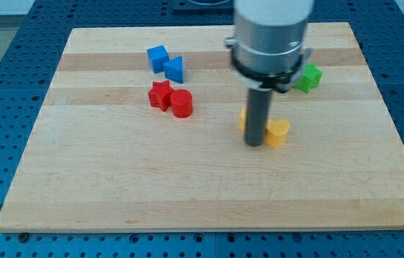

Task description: Move the yellow heart diagonally to the green star

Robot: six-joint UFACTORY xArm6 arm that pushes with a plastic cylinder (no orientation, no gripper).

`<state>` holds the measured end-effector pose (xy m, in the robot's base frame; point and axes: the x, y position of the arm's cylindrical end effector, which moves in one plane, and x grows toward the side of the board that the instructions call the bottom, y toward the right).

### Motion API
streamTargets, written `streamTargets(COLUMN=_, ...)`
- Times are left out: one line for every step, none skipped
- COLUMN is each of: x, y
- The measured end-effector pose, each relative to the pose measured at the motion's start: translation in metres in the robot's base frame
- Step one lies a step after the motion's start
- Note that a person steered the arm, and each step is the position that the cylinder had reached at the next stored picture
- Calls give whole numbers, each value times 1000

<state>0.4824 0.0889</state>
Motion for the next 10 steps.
streamTargets(x=0, y=78)
streamTargets(x=14, y=44)
streamTargets(x=34, y=56)
streamTargets(x=34, y=86)
streamTargets(x=5, y=86)
streamTargets(x=-4, y=92)
streamTargets(x=-9, y=88)
streamTargets(x=30, y=34)
streamTargets(x=20, y=-61)
streamTargets(x=-16, y=-81)
